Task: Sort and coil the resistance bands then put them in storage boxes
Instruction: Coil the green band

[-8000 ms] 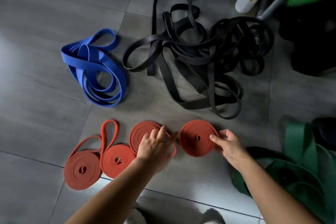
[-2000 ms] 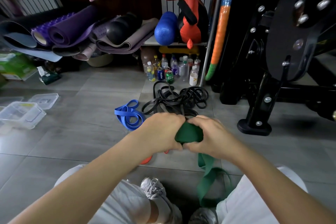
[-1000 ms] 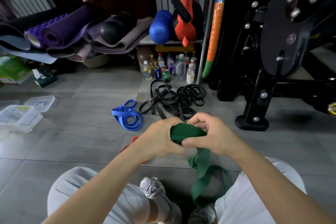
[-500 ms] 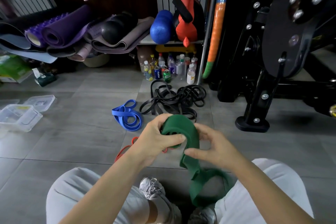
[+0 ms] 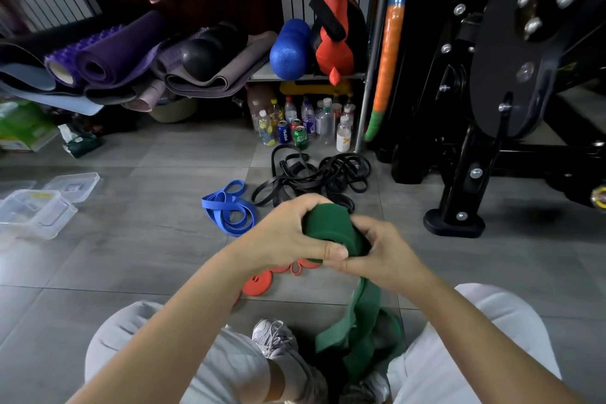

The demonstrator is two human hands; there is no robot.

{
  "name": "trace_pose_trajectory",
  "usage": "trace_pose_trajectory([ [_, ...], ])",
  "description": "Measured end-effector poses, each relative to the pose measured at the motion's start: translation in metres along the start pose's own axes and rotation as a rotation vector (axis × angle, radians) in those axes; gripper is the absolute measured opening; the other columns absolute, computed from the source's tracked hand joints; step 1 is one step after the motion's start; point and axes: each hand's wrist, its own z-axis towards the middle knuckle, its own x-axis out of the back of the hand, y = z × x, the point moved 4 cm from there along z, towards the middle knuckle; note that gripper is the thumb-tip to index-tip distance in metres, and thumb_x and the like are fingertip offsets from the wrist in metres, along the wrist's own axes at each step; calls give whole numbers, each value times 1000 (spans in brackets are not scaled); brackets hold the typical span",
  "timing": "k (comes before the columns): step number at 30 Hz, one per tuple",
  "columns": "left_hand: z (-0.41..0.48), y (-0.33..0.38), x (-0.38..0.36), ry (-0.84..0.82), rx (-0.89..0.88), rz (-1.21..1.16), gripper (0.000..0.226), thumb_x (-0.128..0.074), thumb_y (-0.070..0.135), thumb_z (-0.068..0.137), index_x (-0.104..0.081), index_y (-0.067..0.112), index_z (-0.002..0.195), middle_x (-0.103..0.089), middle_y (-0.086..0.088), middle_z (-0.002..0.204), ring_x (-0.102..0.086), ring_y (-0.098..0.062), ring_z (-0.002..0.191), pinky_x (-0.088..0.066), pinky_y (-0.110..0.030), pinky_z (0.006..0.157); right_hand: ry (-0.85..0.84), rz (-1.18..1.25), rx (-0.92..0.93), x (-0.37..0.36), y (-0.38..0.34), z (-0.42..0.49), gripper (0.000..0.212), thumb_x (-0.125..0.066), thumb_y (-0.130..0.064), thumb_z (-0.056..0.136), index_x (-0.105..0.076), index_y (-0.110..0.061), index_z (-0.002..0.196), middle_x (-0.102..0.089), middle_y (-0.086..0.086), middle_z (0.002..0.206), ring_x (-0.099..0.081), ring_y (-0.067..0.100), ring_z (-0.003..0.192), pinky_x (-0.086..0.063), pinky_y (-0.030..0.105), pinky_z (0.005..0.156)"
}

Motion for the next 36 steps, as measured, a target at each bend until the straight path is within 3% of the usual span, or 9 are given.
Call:
trace_pose_trajectory([
  [3,3,17,10,20,-52,502,60,-81,51,49,-60,26,100,-65,8,94,-62,-11,90,-52,-40,82,-46,-156,11,4,-11,8,30,-84,-8,64,-67,-8,89,-64,6,76,-58,14,70,-51,40,66],
  [7,6,34,13,123,-114,740,50,-82,46,58,-59,27,97,-61,13,85,-56,-7,80,-45,-23,68,-100,-356,61,13,-32,21,32,-85,-21,63,-66,-15,88,-66,5,77,-60,18,69,-50,38,63],
  [12,9,41,32,205,-165,293,37,-88,23,58,-68,23,89,-72,0,86,-68,-17,82,-56,-37,79,-66,-405,48,25,-40,33,50,-84,-40,60,-56,-32,101,-65,-10,91,-63,5,84,-53,29,74],
  [14,10,41,39,241,-217,103,37,-89,22,54,-68,28,84,-73,1,84,-70,-14,80,-58,-31,74,-27,-369,57,26,-33,33,55,-84,-37,63,-56,-29,109,-66,-10,101,-63,7,96,-52,32,85],
  [18,13,39,44,241,-247,-326,33,-83,24,51,-74,25,83,-74,-3,84,-71,-19,78,-57,-29,62,-16,28,98,26,-25,29,41,-80,-28,69,-63,-30,107,-71,-8,103,-66,7,97,-50,21,81],
  [21,20,41,37,186,-223,-594,29,-75,14,64,-73,21,92,-73,-7,92,-70,-24,84,-57,-33,66,24,113,175,29,-41,36,40,-76,-33,72,-61,-38,109,-69,-16,106,-64,3,100,-48,16,82],
  [27,34,64,19,62,-268,-978,39,-71,14,69,-64,8,107,-70,-15,103,-68,-27,94,-57,-35,72,180,289,325,46,-70,45,27,-63,-11,78,-59,-16,104,-68,-21,74,-60,-8,65,-44,6,60],
  [30,34,63,14,-3,-205,-960,29,-70,14,73,-68,14,102,-69,-13,106,-67,-27,98,-57,-38,77,162,289,316,53,-72,39,26,-71,-12,78,-61,-14,102,-68,-18,73,-61,-6,66,-45,7,59],
  [36,28,47,35,41,-147,-529,26,-67,14,72,-66,22,97,-70,-1,99,-67,-20,91,-54,-42,82,60,162,196,51,-60,33,34,-72,-19,67,-65,-20,100,-72,-8,89,-66,5,85,-52,17,76],
])
